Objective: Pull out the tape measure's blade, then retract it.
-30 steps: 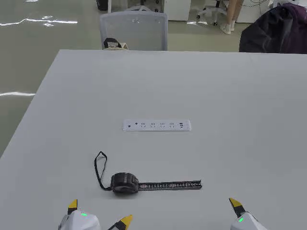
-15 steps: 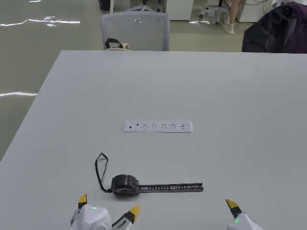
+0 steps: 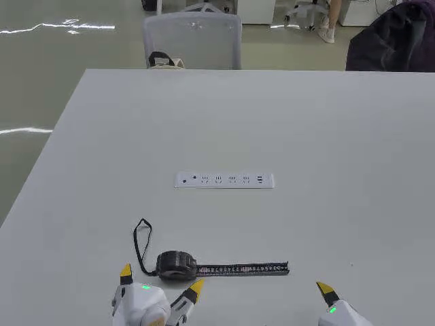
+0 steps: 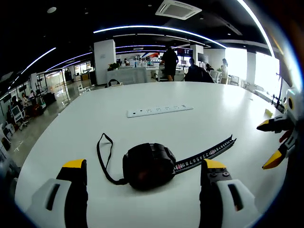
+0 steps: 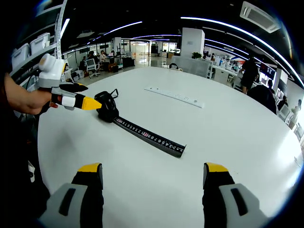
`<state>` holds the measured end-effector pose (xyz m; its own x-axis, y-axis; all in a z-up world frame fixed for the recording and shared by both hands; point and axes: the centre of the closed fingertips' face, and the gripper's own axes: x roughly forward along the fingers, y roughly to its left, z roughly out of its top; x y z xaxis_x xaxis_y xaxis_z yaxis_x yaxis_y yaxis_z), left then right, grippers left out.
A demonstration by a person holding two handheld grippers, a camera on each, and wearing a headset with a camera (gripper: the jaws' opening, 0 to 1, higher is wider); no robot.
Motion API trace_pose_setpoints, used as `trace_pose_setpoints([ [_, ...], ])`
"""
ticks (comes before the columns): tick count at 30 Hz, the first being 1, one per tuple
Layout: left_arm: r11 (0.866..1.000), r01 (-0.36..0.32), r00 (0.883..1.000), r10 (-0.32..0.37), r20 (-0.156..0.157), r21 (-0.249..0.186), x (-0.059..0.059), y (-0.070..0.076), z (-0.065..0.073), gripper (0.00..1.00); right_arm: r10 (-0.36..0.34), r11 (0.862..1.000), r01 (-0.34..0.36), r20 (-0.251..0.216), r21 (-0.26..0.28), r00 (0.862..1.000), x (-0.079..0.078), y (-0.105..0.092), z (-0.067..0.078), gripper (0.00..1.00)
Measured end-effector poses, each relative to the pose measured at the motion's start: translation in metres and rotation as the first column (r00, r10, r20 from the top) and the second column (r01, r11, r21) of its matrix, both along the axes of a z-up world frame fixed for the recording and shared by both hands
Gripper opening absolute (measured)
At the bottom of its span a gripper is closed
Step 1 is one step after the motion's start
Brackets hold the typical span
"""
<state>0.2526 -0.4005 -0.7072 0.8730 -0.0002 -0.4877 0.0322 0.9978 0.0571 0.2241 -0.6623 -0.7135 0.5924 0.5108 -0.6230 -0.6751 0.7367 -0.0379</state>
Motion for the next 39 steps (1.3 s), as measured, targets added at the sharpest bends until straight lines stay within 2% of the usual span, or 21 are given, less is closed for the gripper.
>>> trace_pose_setpoints([
  [6,1.000,0.001,1.000,0.000,-0.021,0.006,0.007,-0.003,-0.013,0.99,0.055,0.998,-0.055,-0.005,-0.007,0.998,0.003,-0.001,-0.005,0.85],
  [9,1.000,-0.012,1.000,0.013,-0.017,0.007,0.011,-0.002,-0.013,0.99,0.064,0.998,-0.064,-0.012,-0.019,0.998,0.006,-0.004,-0.010,0.84],
  [11,1.000,-0.022,1.000,0.022,-0.016,0.000,0.013,-0.003,-0.011,0.99,0.061,0.998,-0.062,-0.017,-0.009,0.998,0.008,-0.005,-0.010,0.84],
  [24,0.998,-0.063,0.997,0.062,-0.043,-0.020,0.023,-0.005,-0.029,0.94,0.118,0.993,-0.118,-0.030,-0.004,0.993,0.018,0.005,-0.019,0.76],
  [29,0.997,-0.075,0.995,0.073,-0.073,-0.021,0.023,-0.008,-0.032,0.92,0.147,0.989,-0.147,-0.031,-0.006,0.989,0.024,0.007,-0.024,0.74],
  [33,0.994,-0.105,0.991,0.101,-0.092,-0.039,0.024,-0.005,-0.038,0.87,0.180,0.984,-0.181,-0.032,-0.009,0.983,0.028,0.009,-0.026,0.71],
  [39,0.990,-0.134,0.987,0.128,-0.099,-0.054,0.026,0.001,-0.045,0.84,0.251,0.967,-0.252,-0.033,-0.028,0.967,0.034,0.010,-0.035,0.66],
])
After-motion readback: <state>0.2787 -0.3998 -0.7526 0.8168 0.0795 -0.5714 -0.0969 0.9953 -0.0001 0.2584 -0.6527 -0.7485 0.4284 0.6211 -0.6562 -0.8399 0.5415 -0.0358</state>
